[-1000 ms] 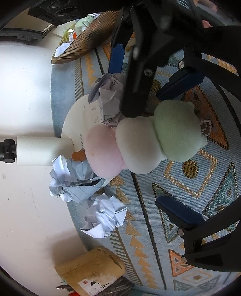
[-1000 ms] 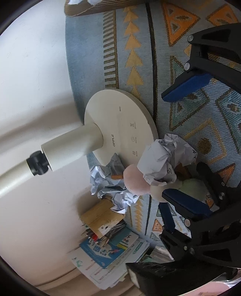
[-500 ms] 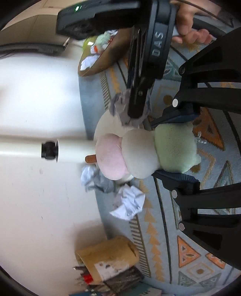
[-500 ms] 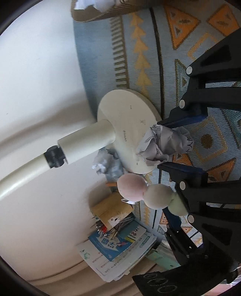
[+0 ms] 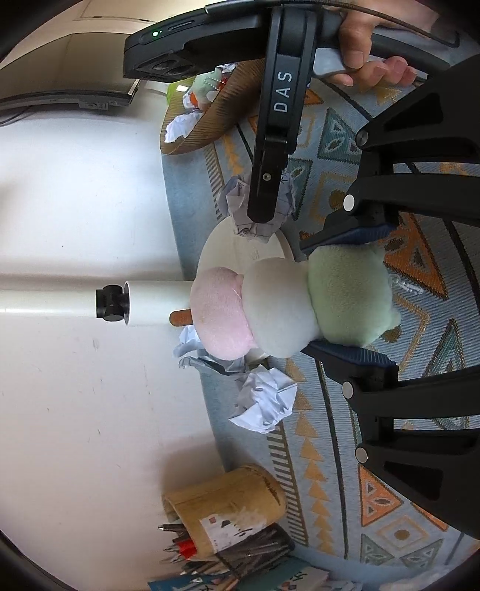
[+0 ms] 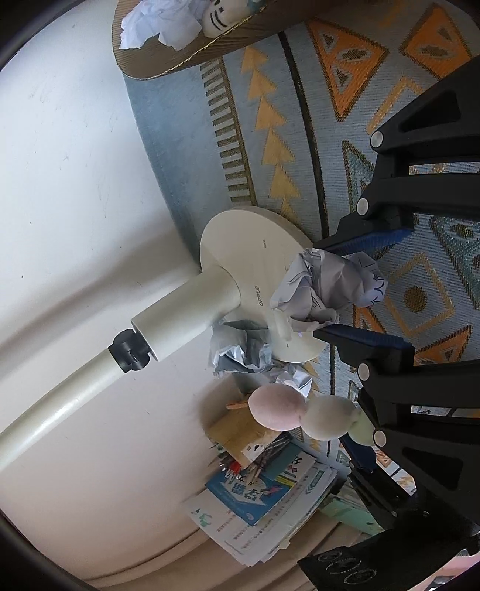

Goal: Organize objects
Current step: 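Grasp the pastel plush with the left tool while the right tool grasps a paper ball, then carry the plush and paper ball over the woven bowl and release both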

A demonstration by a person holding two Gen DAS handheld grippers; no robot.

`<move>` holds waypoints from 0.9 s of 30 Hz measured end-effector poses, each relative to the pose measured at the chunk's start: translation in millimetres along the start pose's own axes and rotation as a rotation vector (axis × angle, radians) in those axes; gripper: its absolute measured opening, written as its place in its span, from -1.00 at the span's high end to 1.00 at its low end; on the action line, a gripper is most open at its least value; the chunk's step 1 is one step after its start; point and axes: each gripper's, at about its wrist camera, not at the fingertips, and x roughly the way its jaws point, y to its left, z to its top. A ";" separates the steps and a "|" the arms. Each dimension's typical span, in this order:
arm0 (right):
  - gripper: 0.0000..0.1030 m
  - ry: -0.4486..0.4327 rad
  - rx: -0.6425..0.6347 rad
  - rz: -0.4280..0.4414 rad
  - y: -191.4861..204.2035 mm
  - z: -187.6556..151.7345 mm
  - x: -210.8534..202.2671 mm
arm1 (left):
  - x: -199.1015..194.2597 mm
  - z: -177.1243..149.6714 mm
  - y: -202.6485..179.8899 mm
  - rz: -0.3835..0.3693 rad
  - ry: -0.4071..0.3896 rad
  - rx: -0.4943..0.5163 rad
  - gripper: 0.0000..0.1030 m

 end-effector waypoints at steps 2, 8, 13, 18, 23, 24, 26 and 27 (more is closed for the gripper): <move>0.28 0.001 -0.009 -0.004 3.0 0.0 0.3 | -0.2 -0.2 -0.3 -0.002 -0.001 0.002 0.15; 0.28 0.000 -0.042 -0.020 8.9 -0.6 1.4 | -5.1 -1.7 2.6 -0.005 -0.030 -0.008 0.15; 0.28 -0.037 -0.057 -0.035 11.5 -1.0 -3.7 | -15.2 -3.7 6.2 0.019 -0.085 -0.021 0.15; 0.28 -0.098 -0.058 -0.074 12.1 -2.1 -14.9 | -15.1 -3.3 11.1 0.041 -0.086 -0.044 0.15; 0.28 -0.080 -0.034 -0.054 11.3 -6.1 -24.8 | -16.0 -5.0 12.6 0.108 -0.048 -0.063 0.15; 0.28 -0.081 -0.032 -0.048 12.8 -6.6 -31.7 | -18.9 -5.2 11.5 0.124 -0.049 -0.062 0.15; 0.28 -0.094 -0.034 -0.030 16.1 -3.7 -43.8 | -29.6 -2.9 9.0 0.104 -0.065 -0.065 0.15; 0.28 -0.108 -0.033 -0.008 18.2 1.1 -54.7 | -34.4 -0.3 6.9 0.100 -0.069 -0.060 0.15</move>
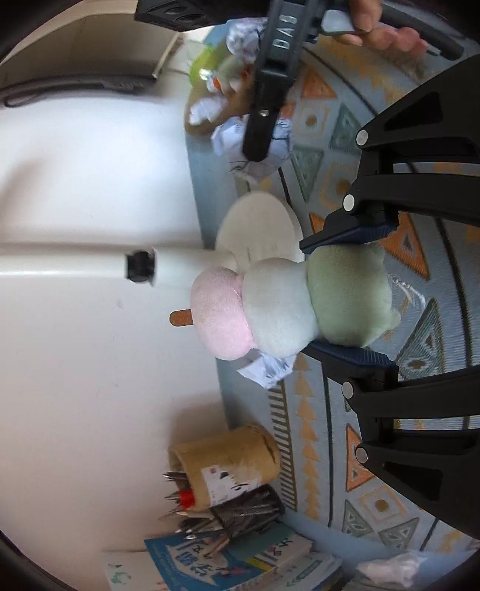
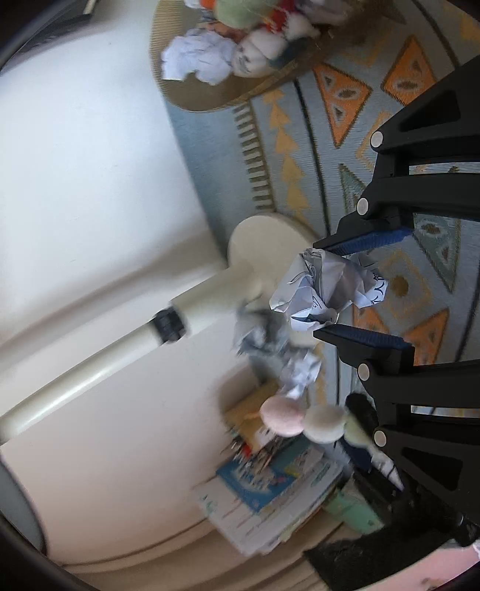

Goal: Organize objects
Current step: 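Carry the plush and paper ball over the woven bowl and release both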

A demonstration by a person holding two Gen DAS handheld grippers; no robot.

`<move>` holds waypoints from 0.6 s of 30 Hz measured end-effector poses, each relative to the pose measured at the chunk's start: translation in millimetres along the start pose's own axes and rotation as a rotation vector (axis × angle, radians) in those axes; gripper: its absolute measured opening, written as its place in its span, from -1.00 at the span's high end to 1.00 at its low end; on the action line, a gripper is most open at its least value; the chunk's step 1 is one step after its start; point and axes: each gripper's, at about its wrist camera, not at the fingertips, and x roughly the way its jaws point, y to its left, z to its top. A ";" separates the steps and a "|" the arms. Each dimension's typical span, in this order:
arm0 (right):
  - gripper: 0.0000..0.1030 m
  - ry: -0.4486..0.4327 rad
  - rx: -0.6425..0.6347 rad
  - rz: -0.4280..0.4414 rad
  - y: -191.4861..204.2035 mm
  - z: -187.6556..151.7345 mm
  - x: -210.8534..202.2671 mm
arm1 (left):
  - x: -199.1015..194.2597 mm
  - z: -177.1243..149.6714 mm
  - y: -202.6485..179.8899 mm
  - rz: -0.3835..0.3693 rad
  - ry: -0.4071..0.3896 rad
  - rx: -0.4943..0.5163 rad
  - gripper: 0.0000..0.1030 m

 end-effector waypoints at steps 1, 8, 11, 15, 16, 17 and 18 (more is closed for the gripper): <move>0.28 -0.015 0.001 0.010 1.8 5.7 -8.2 | -5.0 4.1 -3.3 -0.001 -0.005 0.009 0.15; 0.28 -0.127 -0.031 0.005 -0.6 57.2 -74.6 | -21.2 53.9 -47.5 -0.094 -0.048 0.058 0.15; 0.28 -0.163 -0.040 -0.046 -19.0 76.6 -102.6 | -16.9 80.3 -76.1 -0.140 -0.051 0.071 0.15; 0.28 -0.195 -0.024 -0.165 -61.0 94.8 -138.6 | -8.9 112.4 -116.7 -0.211 -0.062 0.088 0.15; 0.28 -0.195 -0.016 -0.196 -71.6 96.8 -144.5 | -6.6 118.9 -129.5 -0.226 -0.063 0.105 0.15; 0.28 -0.194 -0.009 -0.217 -79.0 97.9 -147.3 | -2.6 125.4 -143.6 -0.245 -0.057 0.125 0.15; 0.28 -0.190 0.004 -0.256 -92.8 98.3 -153.4 | 2.0 130.4 -155.3 -0.264 -0.043 0.139 0.15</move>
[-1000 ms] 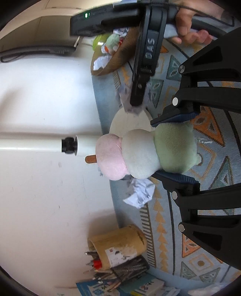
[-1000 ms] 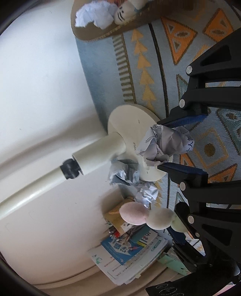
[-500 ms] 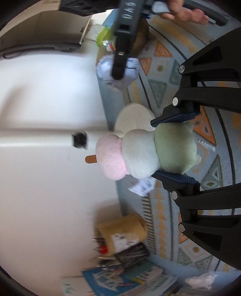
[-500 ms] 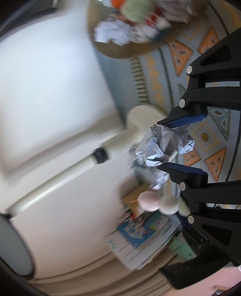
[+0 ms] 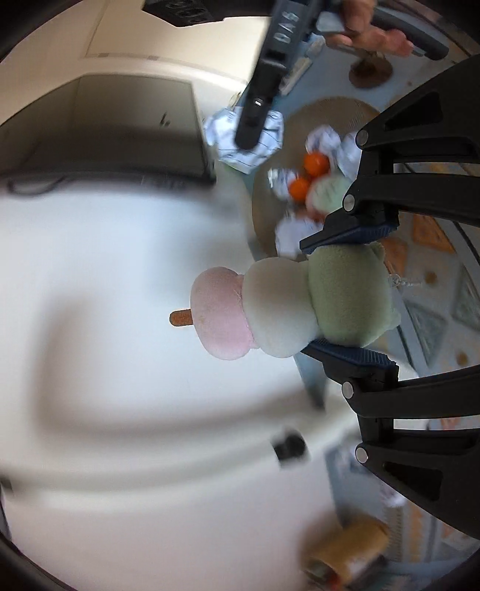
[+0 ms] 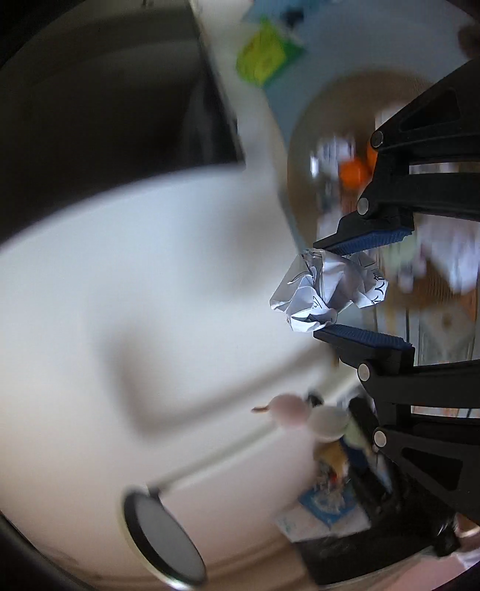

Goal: Organize objects
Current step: 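Carry the plush and paper ball over the woven bowl and release both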

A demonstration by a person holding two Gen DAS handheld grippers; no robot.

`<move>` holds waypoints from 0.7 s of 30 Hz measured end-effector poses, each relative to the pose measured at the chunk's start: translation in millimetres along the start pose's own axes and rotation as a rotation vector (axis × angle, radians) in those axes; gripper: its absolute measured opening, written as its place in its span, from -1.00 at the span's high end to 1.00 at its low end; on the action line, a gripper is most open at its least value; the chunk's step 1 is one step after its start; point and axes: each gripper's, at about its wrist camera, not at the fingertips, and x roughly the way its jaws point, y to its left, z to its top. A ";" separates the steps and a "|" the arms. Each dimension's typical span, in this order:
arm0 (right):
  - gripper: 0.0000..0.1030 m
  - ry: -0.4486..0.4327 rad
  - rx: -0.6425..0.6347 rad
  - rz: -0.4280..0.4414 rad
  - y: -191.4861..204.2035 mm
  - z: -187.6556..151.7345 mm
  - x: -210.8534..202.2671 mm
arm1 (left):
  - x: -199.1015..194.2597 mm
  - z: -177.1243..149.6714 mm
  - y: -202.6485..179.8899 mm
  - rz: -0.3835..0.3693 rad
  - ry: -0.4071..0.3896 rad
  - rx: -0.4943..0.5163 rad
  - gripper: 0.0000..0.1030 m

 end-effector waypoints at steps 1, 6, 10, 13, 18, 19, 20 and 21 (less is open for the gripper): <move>0.28 0.012 0.006 -0.026 -9.7 0.4 0.1 | 9.0 6.0 -10.3 -0.022 0.019 0.013 0.15; 0.27 0.093 0.057 -0.121 -57.4 -8.9 7.3 | 53.6 19.6 -59.9 -0.072 0.095 0.110 0.15; 0.17 0.133 0.079 -0.155 -76.0 -16.2 16.1 | 76.3 17.1 -77.1 -0.069 0.139 0.133 0.01; -0.92 0.202 0.115 -0.181 -86.8 -25.3 30.0 | 94.7 10.3 -77.1 0.008 0.215 0.132 -0.90; -1.00 0.209 0.158 -0.193 -94.9 -37.7 33.0 | 97.6 3.4 -27.9 0.001 0.250 -0.013 -0.99; -1.00 0.208 0.160 -0.189 -93.1 -38.3 33.2 | 94.9 2.3 -22.3 0.011 0.255 -0.020 -0.99; -1.00 0.207 0.160 -0.188 -90.9 -37.9 33.5 | 90.5 1.3 -16.6 0.020 0.246 -0.018 -0.99; -1.00 0.205 0.158 -0.189 -89.5 -37.7 35.4 | 86.1 1.1 -13.6 0.025 0.240 -0.012 -0.99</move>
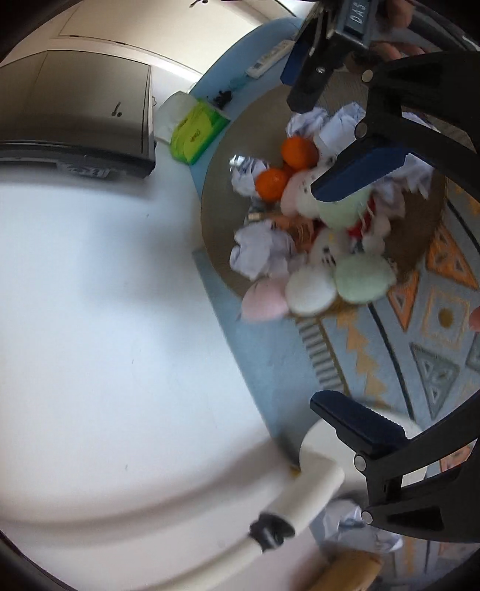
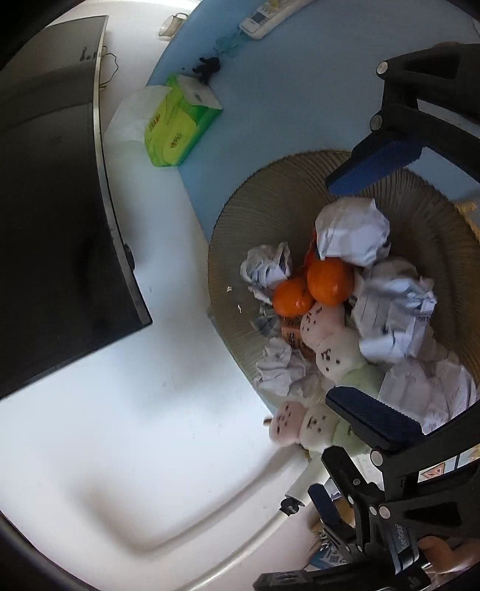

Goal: Organize objects
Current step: 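Carry the plush and paper ball over the woven bowl and release both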

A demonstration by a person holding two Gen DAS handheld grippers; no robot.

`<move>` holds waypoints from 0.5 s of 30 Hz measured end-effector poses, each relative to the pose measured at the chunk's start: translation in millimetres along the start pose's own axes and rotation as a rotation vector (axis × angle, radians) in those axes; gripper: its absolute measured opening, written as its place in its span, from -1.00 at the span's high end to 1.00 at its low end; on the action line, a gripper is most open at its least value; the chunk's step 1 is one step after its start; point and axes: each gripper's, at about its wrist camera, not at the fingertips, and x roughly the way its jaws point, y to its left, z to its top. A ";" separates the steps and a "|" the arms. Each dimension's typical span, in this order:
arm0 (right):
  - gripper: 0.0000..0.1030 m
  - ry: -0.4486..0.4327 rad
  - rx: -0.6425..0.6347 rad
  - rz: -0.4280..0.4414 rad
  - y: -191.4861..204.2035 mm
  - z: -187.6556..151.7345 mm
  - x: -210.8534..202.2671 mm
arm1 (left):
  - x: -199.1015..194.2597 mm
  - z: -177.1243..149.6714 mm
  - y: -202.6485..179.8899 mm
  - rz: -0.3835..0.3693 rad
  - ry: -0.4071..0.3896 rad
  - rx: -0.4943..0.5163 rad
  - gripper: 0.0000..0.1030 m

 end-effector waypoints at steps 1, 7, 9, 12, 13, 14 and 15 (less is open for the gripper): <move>-1.00 -0.003 -0.008 0.003 5.9 -0.5 -0.6 | -3.6 -1.5 3.5 0.005 -0.002 0.005 -0.99; -1.00 -0.038 -0.046 0.008 37.6 4.1 -7.6 | -32.7 -5.4 27.8 0.017 -0.029 -0.002 -0.99; -1.00 -0.050 -0.056 0.015 50.0 7.4 -12.4 | -40.7 -7.9 39.1 0.029 -0.044 -0.001 -0.99; -1.00 -0.073 -0.083 0.023 74.1 10.3 -20.9 | -49.5 -8.8 53.0 0.050 -0.056 -0.012 -0.99; -1.00 -0.078 -0.092 0.025 81.8 10.9 -23.6 | -54.3 -9.6 59.8 0.056 -0.061 -0.019 -0.99; -1.00 -0.083 -0.102 0.029 89.8 11.5 -25.5 | -58.6 -10.7 66.4 0.066 -0.069 -0.025 -0.99; -1.00 -0.087 -0.112 0.032 98.5 12.1 -27.2 | -61.5 -12.8 72.4 0.078 -0.077 -0.031 -0.99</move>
